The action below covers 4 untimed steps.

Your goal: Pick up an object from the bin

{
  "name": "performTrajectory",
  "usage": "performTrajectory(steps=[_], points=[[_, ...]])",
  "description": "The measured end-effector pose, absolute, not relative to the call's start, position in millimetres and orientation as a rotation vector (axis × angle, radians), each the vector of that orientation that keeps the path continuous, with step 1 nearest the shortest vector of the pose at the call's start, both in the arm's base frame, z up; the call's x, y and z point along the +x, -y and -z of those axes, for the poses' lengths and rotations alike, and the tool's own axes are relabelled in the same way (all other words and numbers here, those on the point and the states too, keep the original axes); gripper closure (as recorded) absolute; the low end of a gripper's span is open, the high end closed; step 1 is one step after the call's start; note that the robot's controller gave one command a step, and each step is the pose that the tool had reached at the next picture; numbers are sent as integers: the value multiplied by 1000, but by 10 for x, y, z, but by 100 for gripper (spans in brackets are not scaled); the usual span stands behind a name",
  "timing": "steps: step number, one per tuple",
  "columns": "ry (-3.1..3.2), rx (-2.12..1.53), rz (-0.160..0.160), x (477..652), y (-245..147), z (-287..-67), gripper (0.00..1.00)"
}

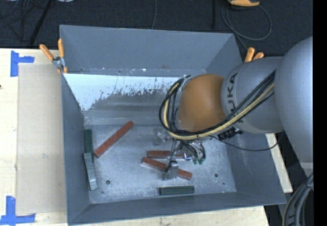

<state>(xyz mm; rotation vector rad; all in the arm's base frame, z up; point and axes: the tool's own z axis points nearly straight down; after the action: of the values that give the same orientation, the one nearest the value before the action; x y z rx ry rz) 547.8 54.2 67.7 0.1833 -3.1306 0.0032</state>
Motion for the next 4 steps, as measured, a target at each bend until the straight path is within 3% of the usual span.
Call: performTrajectory(steps=[1,2,3,4], points=[[3133,181,1,5484,-558,-691,100],[3134,179,1,5484,-558,-691,0],[3134,178,1,5484,-558,-690,100],[3147,113,1,5453,-421,-1943,100]])
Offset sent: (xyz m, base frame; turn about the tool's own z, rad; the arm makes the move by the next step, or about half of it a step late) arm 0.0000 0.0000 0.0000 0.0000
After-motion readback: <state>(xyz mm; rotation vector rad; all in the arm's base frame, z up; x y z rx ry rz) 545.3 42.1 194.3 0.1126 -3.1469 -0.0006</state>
